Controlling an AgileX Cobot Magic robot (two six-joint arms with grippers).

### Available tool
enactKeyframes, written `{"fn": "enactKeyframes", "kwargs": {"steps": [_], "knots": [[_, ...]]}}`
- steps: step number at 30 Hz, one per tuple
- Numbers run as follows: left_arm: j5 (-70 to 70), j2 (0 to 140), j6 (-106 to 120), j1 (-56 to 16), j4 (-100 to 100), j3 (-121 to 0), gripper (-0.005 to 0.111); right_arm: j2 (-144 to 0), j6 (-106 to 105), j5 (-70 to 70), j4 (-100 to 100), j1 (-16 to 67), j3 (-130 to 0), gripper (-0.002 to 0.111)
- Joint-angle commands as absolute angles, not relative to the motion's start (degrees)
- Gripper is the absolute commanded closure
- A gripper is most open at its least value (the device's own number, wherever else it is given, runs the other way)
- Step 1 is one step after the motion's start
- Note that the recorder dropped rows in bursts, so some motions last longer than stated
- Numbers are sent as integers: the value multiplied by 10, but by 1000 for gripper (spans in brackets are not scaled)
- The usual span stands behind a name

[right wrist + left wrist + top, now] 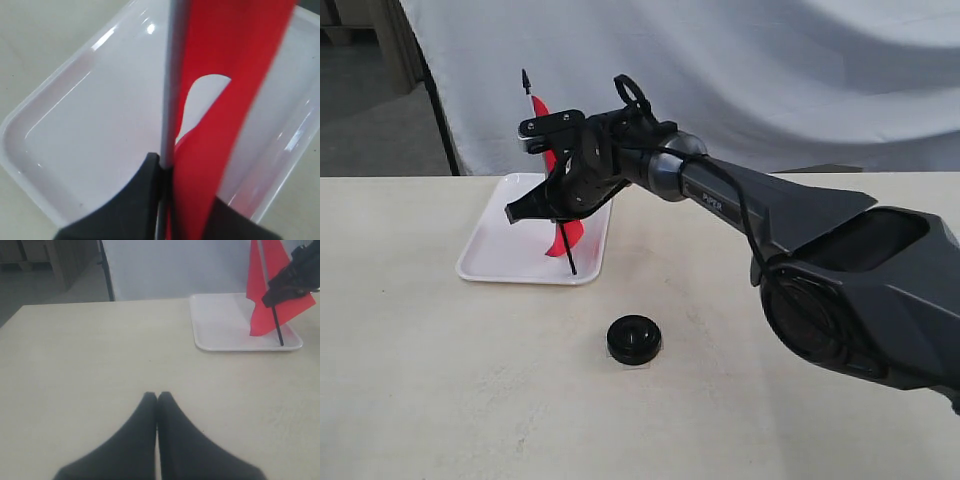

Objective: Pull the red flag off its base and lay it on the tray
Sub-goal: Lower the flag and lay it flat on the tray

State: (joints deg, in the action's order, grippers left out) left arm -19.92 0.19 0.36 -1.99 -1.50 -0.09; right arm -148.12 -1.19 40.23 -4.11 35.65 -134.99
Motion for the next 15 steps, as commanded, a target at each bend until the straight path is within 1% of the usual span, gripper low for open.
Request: {"fn": "enactKeyframes", "kwargs": {"steps": [1, 15], "knots": [[-197, 0, 0, -19, -16, 0, 107, -1484, -10, 395, -34, 356, -1352, 109], [-197, 0, 0, -19, -16, 0, 107, -1511, 23, 359, -36, 356, -1352, 109]]}}
